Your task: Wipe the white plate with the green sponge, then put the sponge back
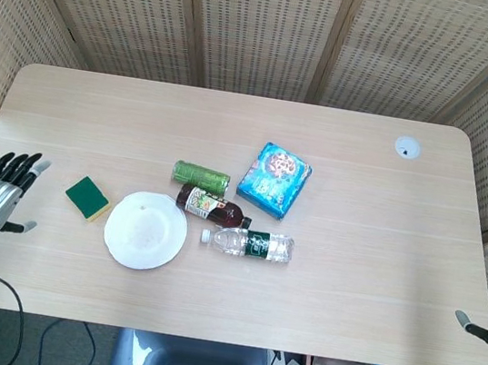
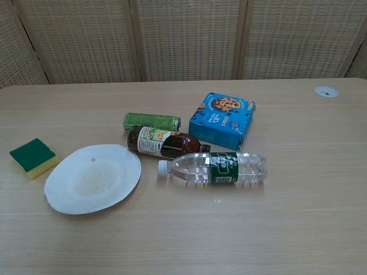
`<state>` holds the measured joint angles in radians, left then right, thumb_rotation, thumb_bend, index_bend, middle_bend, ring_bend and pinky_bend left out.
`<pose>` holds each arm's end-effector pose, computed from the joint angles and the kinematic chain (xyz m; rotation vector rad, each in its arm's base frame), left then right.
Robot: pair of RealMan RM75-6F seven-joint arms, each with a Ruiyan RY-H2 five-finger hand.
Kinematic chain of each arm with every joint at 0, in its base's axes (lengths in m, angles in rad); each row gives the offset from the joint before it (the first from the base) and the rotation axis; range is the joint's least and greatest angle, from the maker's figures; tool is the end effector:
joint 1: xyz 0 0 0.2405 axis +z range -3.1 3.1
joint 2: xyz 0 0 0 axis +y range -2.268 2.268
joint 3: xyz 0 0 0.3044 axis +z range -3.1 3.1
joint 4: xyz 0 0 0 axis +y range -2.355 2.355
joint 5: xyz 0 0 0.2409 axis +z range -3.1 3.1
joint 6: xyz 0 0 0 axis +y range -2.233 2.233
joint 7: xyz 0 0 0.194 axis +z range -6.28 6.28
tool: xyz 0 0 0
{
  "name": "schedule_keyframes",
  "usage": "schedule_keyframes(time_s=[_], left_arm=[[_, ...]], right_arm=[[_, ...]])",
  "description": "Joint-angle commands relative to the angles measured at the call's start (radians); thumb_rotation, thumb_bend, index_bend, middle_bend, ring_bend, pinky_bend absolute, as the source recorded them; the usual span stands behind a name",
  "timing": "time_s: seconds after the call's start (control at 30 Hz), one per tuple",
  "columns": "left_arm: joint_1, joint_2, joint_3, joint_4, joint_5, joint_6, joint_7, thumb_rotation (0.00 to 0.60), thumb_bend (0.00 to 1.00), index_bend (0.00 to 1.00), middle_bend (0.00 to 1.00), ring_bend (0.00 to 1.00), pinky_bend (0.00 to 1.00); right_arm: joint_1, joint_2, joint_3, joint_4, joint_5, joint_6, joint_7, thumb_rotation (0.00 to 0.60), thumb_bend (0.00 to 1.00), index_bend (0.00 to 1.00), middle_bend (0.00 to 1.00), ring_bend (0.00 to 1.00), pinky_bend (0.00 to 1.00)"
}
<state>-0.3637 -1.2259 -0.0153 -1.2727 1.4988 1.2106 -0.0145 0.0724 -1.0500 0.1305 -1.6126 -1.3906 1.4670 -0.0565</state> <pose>-0.3839 0.3446 0.1064 -1.7021 -0.7522 -0.7190 -0.3845 -0.2508 0.1996 1.2830 -0.8173 0.8019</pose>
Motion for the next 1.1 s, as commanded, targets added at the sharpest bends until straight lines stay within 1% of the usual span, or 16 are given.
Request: schedule_keyframes(time_s=[0.03,0.07,0.13,0.3,0.5,0.63,0.8,0.87,1.1], left_arm=[[-0.137,-0.138,0.058,0.302,0.146,-0.138,-0.127,0.6,0.0,0.07,0.0,0.0,0.02],[-0.157,-0.169,0.073,0.365,0.17,-0.155,-0.16,0.6,0.0,0.1,0.0,0.0,0.03],[-0.18,-0.209,0.091,0.44,0.19,-0.188,-0.21,0.6,0.0,0.12,0.0,0.0,0.06],[-0.234,-0.315,0.127,0.641,0.227,-0.252,-0.285,0.6,0.0,0.16,0.01,0.0,0.08],[-0.269,-0.415,0.159,0.789,0.255,-0.281,-0.33,0.6,0.0,0.19,0.03,0.01,0.11],[-0.287,-0.459,0.171,0.852,0.262,-0.291,-0.347,0.6,0.0,0.2,0.03,0.01,0.13],[-0.306,-0.502,0.173,0.896,0.259,-0.302,-0.374,0.6,0.0,0.21,0.05,0.03,0.14],[-0.313,-0.514,0.176,0.908,0.26,-0.298,-0.385,0.6,0.0,0.24,0.09,0.06,0.16],[-0.312,-0.531,0.189,0.942,0.261,-0.282,-0.405,0.6,0.0,0.45,0.29,0.23,0.34]], right_arm=[[0.004,-0.013,0.003,0.011,0.0,0.004,-0.005,0.6,0.0,0.0,0.0,0.0,0.0],[0.006,-0.019,0.005,0.017,0.001,0.005,-0.006,0.6,0.0,0.0,0.0,0.0,0.0],[0.008,-0.025,0.008,0.024,0.006,0.005,-0.008,0.6,0.0,0.0,0.0,0.0,0.0],[0.011,-0.037,0.014,0.037,0.023,-0.001,-0.012,0.6,0.0,0.0,0.0,0.0,0.0],[0.018,-0.044,0.016,0.045,0.038,-0.016,-0.02,0.6,0.0,0.0,0.0,0.0,0.0],[0.02,-0.046,0.017,0.048,0.043,-0.022,-0.021,0.6,0.0,0.0,0.0,0.0,0.0],[0.023,-0.049,0.019,0.053,0.055,-0.033,-0.023,0.6,0.0,0.0,0.0,0.0,0.0],[0.024,-0.049,0.019,0.054,0.059,-0.035,-0.024,0.6,0.0,0.0,0.0,0.0,0.0],[0.026,-0.047,0.022,0.055,0.068,-0.044,-0.013,0.6,0.0,0.0,0.0,0.0,0.0]])
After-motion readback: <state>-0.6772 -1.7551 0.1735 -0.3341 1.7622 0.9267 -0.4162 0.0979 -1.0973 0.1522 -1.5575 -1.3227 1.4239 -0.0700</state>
